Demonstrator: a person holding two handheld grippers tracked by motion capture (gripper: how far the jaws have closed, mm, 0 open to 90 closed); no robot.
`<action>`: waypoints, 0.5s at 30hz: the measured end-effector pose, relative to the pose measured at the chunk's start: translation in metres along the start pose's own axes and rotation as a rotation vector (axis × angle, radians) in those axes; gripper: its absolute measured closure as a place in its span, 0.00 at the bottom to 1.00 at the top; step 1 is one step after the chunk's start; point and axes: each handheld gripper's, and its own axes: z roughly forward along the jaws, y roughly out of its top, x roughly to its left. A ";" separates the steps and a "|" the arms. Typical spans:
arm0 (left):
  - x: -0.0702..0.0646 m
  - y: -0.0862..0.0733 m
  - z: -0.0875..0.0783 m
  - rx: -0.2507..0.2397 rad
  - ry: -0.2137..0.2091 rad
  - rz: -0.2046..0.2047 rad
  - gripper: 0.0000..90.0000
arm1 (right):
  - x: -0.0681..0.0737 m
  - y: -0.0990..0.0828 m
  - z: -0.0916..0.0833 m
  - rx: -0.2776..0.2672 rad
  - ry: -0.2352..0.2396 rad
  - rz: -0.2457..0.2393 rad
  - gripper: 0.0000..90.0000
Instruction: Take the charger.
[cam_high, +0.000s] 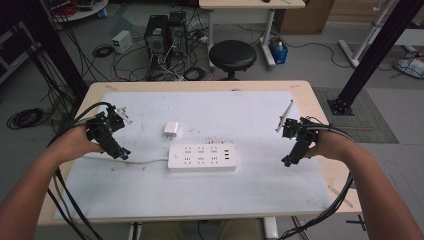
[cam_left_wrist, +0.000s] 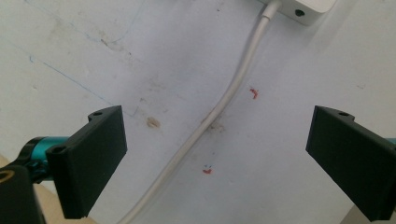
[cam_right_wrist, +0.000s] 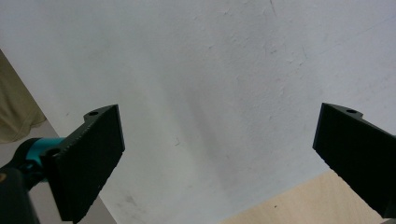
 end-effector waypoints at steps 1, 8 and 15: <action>0.000 0.001 0.000 -0.003 -0.002 -0.003 0.06 | 0.001 0.000 -0.001 0.001 -0.001 0.010 0.02; 0.007 0.009 0.000 -0.013 -0.010 -0.097 0.06 | 0.006 0.004 -0.004 -0.020 0.009 0.001 0.02; 0.021 0.030 0.009 -0.041 0.044 -0.325 0.06 | 0.008 0.002 -0.004 -0.015 -0.012 0.017 0.02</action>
